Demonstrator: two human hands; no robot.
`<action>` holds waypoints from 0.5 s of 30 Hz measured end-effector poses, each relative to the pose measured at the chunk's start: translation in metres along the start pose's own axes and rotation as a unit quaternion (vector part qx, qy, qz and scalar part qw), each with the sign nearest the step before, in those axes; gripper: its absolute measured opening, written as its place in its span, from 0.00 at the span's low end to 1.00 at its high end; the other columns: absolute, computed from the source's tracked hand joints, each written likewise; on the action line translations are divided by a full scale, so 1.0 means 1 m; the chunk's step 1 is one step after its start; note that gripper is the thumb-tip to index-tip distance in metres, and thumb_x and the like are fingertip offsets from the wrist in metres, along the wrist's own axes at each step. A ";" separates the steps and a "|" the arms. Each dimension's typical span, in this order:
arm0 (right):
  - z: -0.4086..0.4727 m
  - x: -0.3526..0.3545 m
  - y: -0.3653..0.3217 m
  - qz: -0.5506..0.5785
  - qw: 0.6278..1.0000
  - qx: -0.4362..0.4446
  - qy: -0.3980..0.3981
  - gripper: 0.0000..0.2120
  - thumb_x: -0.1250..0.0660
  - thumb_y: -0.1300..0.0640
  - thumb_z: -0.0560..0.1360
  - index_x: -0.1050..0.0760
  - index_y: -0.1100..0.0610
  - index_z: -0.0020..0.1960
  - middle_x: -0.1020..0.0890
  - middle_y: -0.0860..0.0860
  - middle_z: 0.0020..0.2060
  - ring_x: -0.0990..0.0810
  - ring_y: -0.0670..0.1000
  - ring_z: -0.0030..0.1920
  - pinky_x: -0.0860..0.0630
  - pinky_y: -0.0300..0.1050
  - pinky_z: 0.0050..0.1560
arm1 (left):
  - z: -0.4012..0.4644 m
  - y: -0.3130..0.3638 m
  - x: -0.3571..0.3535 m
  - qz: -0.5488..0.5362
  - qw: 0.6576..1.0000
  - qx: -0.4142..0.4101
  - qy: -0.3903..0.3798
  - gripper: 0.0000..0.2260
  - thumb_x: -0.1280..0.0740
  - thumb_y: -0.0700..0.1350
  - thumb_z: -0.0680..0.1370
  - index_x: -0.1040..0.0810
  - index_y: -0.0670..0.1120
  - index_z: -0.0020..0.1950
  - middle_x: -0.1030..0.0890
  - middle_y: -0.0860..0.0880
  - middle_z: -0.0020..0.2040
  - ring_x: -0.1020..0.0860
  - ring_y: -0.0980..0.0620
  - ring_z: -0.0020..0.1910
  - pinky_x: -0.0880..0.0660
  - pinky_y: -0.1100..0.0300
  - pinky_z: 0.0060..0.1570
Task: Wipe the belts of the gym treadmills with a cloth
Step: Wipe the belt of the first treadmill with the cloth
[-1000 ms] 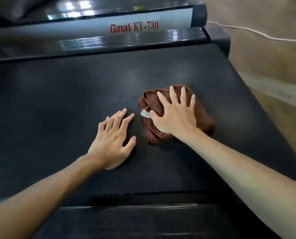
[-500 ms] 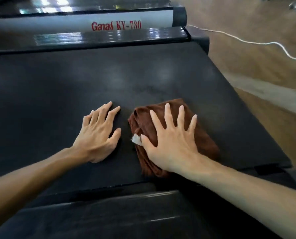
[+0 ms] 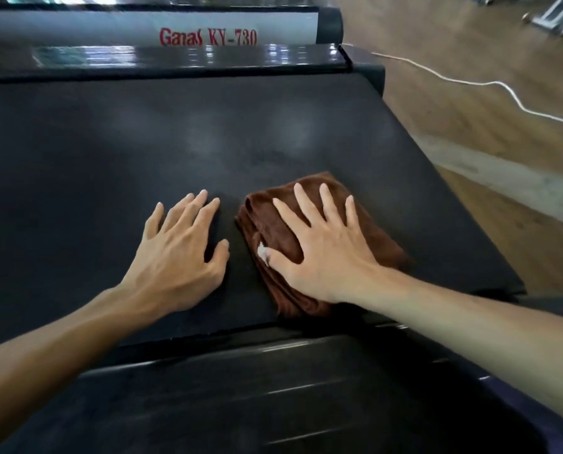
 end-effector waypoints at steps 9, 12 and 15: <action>0.050 0.005 0.046 -0.013 0.994 -0.112 -0.010 0.45 0.56 0.20 0.74 0.54 0.41 0.84 0.55 0.53 0.85 0.61 0.62 0.83 0.64 0.69 0.79 | 0.004 0.008 -0.019 0.003 0.998 -0.054 -0.017 0.39 0.56 0.65 0.75 0.47 0.49 0.84 0.50 0.50 0.85 0.55 0.54 0.83 0.58 0.50 0.81; 0.013 0.001 0.024 -0.010 1.000 -0.020 0.006 0.46 0.60 0.21 0.69 0.53 0.39 0.84 0.54 0.51 0.85 0.60 0.60 0.83 0.63 0.68 0.79 | 0.003 0.011 -0.017 0.003 0.998 -0.058 -0.009 0.38 0.56 0.64 0.76 0.46 0.49 0.84 0.49 0.50 0.85 0.53 0.54 0.83 0.57 0.51 0.81; -0.020 0.004 0.045 -0.002 0.999 -0.039 0.007 0.48 0.61 0.19 0.67 0.55 0.36 0.83 0.55 0.48 0.85 0.60 0.58 0.84 0.63 0.66 0.80 | 0.007 0.012 -0.017 0.007 0.998 -0.060 -0.003 0.37 0.55 0.64 0.77 0.44 0.48 0.83 0.47 0.49 0.84 0.51 0.52 0.83 0.55 0.49 0.80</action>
Point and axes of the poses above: each hand's wrist, its own z-axis towards the middle knuckle, its own x-axis out of the back of the hand, y = z × x, the point moved 6 cm from there along z, towards the middle knuckle
